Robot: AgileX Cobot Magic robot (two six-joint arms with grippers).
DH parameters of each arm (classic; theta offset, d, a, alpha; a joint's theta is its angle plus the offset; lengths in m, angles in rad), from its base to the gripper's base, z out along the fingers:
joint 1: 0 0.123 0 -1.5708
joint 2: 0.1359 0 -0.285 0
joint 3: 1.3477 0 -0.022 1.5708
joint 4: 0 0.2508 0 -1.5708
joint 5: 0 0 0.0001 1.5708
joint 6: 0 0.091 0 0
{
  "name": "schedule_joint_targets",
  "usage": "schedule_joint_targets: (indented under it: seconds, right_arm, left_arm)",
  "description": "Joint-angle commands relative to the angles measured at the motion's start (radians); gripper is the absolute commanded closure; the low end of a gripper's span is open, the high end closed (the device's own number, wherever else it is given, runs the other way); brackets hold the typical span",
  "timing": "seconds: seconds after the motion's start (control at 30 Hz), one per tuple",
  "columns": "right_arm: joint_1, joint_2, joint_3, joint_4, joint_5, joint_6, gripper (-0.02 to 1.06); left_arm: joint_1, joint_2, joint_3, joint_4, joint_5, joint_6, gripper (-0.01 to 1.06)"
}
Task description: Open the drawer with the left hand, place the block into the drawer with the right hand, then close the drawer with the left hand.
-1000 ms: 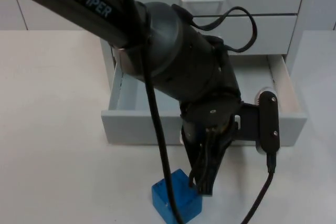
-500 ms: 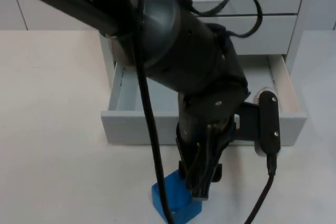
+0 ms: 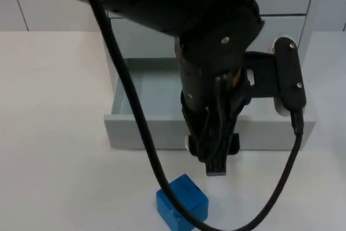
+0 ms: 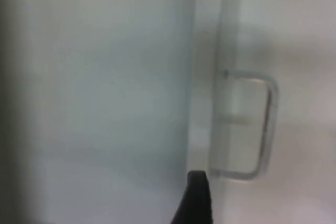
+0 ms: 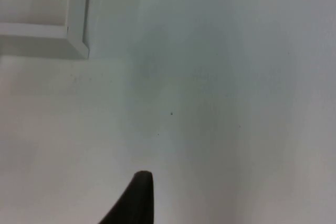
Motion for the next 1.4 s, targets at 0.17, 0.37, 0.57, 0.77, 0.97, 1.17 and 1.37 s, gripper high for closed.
schedule_joint_targets:
  seconds: [0.17,0.37,0.57,0.77,0.97,1.17,1.37]
  right_arm:
    - [-0.008,-0.003,-0.006,0.002,-0.004,0.000,-0.01]
    - [-0.008,-0.003,-0.006,0.002,-0.004,0.000,-0.01]
    - [-0.008,-0.003,-0.006,0.002,-0.006,0.000,-0.01]
    - [-0.008,-0.003,-0.006,0.002,-0.002,0.000,-0.01]
    - [-0.008,-0.003,-0.006,0.013,0.000,0.000,-0.01]
    - [-0.008,-0.003,-0.006,0.018,0.006,0.000,-0.01]
    - [-0.008,-0.003,-0.006,0.022,0.008,0.000,-0.01]
  left_arm:
    - [0.063,-0.092,-0.002,-0.245,0.075,0.119,0.35]
    - [0.179,-0.185,-0.002,-0.426,0.144,0.178,0.35]
    - [0.368,-0.290,0.003,-0.616,0.255,0.183,0.35]
    - [0.486,-0.388,0.133,-0.707,0.212,0.179,0.35]
    - [0.597,-0.504,0.291,-0.705,0.153,0.076,0.35]
    - [0.717,-0.619,0.440,-0.705,0.099,0.005,0.35]
    - [0.809,-0.725,0.542,-0.707,0.081,-0.025,0.35]
